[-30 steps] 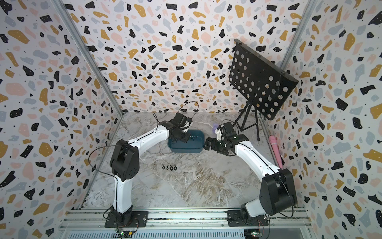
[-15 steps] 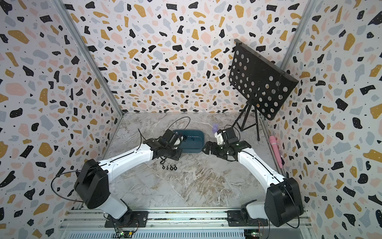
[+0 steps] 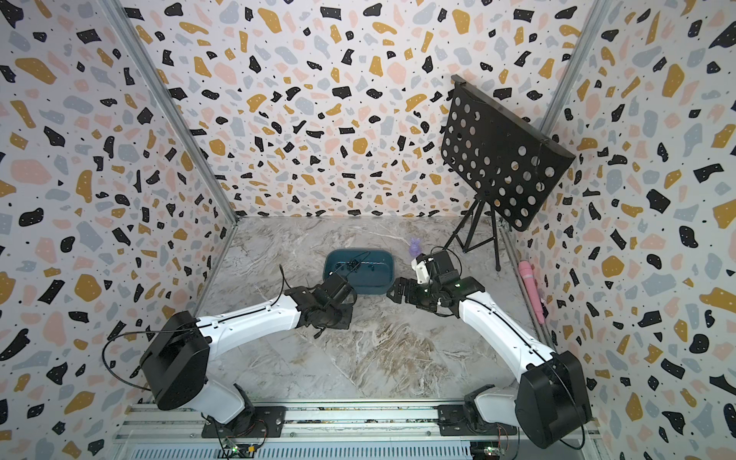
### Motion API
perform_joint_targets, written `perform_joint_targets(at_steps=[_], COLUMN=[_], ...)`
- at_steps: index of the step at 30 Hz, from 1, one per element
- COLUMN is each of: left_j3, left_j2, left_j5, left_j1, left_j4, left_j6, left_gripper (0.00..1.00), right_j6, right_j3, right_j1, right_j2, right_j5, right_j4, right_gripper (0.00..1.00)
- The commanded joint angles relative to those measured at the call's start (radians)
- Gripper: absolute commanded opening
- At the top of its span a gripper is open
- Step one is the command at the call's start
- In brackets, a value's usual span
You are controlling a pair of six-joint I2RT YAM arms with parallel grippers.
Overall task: Take out the wing nut from the storage box
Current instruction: Place the wing nut at the center of the board.
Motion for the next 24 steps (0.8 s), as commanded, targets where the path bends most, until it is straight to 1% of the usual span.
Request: perform_joint_targets(at_steps=[1,5,10,16,24], left_j3=[-0.004,-0.011,-0.012,0.021,0.047], left_j2=[0.041,0.076,0.097,0.143,0.164], left_j5=[-0.003,0.003,-0.016,-0.035,-0.057], left_j1=[-0.012,-0.013,-0.014,-0.013,-0.012], left_j4=[0.020,0.015,0.009,-0.033,-0.039], left_j6=[-0.035,-0.047,-0.047,-0.030,-0.009], left_gripper=[0.00,0.00,0.00,0.00,0.00], right_j6=[0.007,0.007,0.004,0.005,0.004], right_j3=[-0.007,-0.007,-0.009,-0.007,-0.006], right_j1=[0.006,0.006,0.006,0.005,0.005], right_j2=[-0.031,-0.034,-0.037,-0.032,-0.030], right_j5=[0.013,0.015,0.018,0.016,0.017], right_j4=[-0.010,-0.015,-0.017,-0.017,-0.019], right_gripper=[1.00,1.00,1.00,1.00,1.00])
